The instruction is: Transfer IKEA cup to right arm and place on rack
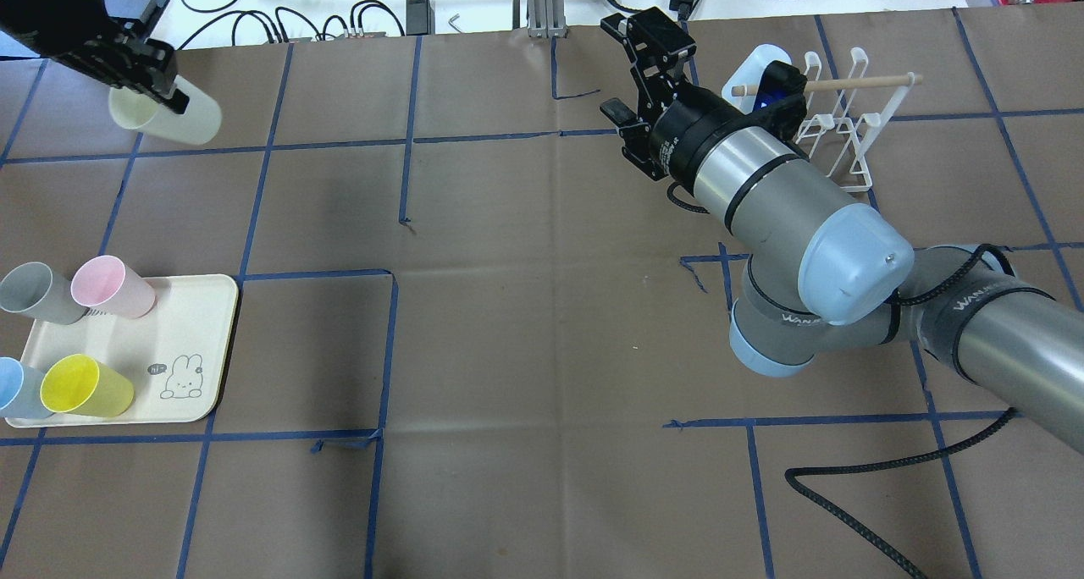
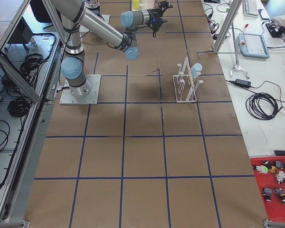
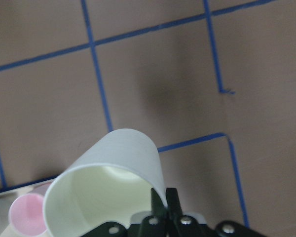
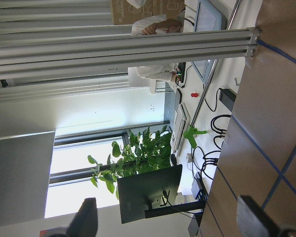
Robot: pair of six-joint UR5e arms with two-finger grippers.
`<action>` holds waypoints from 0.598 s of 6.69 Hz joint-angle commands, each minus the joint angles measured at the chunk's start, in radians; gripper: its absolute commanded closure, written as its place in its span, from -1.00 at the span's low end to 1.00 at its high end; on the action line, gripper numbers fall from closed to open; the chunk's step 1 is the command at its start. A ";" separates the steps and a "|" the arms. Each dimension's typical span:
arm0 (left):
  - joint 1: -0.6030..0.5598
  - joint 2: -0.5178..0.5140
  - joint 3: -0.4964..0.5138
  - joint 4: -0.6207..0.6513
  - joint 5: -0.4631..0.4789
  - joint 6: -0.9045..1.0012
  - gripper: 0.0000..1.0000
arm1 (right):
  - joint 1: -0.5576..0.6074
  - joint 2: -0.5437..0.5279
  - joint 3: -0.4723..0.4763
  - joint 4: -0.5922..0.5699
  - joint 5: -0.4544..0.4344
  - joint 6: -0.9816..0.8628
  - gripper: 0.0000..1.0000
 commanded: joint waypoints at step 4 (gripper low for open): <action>-0.145 0.013 -0.258 0.630 -0.541 -0.007 1.00 | -0.007 0.000 0.037 -0.001 0.000 0.001 -1.00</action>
